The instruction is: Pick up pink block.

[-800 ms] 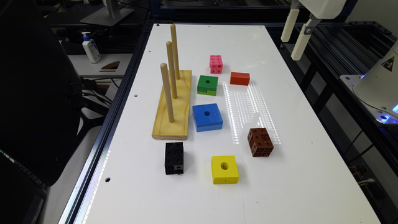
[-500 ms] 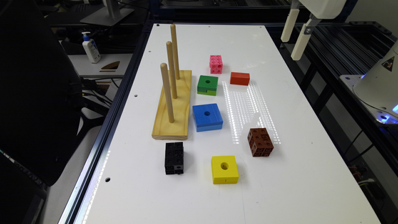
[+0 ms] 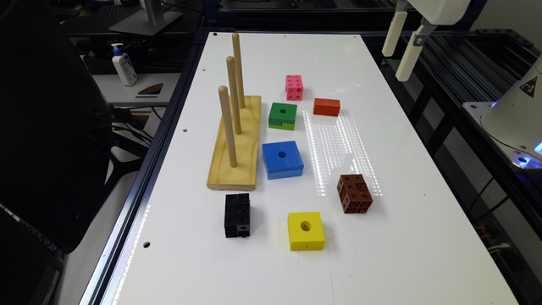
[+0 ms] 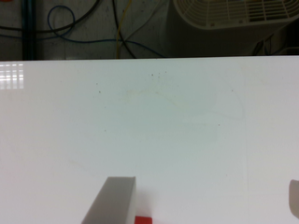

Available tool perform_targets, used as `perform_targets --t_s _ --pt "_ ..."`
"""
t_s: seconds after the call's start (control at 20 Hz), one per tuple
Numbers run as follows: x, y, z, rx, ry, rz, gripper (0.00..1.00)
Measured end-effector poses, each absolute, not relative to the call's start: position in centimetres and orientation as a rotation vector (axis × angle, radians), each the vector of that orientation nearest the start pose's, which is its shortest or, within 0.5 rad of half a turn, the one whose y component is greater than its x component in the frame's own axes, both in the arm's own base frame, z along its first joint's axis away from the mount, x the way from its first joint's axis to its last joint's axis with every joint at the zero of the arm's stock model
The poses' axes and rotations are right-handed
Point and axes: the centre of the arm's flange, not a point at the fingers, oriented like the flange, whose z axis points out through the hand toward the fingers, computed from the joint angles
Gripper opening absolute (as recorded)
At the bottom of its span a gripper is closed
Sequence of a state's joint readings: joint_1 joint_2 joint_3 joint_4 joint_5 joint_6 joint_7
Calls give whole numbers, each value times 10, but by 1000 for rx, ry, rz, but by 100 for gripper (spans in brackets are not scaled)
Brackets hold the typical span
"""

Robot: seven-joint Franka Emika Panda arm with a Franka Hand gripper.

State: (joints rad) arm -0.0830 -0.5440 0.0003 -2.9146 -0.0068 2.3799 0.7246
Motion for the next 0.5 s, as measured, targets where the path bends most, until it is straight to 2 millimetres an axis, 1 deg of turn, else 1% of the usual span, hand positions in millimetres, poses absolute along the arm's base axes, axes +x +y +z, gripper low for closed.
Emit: perform_targets --t_s 0.5 --pt "325 -40 327 -2887 1229 -49 100"
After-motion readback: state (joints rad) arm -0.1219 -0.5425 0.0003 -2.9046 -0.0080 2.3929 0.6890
